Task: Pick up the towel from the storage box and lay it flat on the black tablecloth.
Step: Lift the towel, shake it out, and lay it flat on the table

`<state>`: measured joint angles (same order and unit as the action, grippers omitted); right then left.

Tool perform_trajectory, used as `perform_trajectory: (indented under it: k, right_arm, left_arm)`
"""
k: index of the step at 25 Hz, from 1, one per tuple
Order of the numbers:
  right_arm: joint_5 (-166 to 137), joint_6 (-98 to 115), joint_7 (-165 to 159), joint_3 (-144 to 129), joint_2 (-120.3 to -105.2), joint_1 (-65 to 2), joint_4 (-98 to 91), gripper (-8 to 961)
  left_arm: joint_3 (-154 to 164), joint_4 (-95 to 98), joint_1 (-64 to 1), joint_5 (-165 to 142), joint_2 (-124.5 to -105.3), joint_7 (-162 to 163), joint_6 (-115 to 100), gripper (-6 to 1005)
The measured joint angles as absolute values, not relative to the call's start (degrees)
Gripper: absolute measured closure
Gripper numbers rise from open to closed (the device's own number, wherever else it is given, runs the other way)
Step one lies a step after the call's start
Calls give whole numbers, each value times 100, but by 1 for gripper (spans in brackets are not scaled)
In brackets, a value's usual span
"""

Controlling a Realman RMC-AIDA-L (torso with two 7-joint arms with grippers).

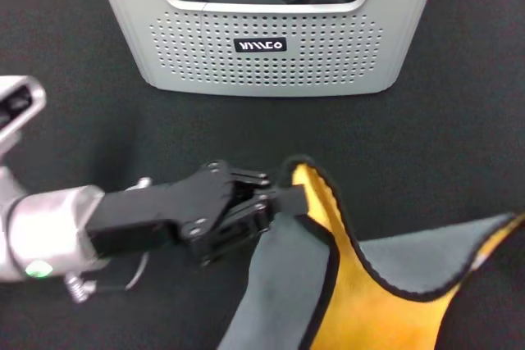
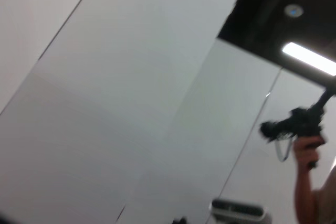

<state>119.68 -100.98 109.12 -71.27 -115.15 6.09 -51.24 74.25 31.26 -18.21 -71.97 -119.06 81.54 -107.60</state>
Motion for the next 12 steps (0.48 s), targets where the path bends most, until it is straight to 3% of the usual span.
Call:
perform_trajectory:
  k: [5, 12]
  right_arm:
    - [11932, -9956, 11607, -7057, -11477, -364, -3729, 941]
    - [11963, -9079, 12125, -7057, -11508, -1263, -2719, 940]
  left_arm:
    - [7242, 2458, -2713, -7940, -11823, 7984, -10020, 986]
    - [7220, 2881, -2800, -8279, -11606, 8042, -9203, 986]
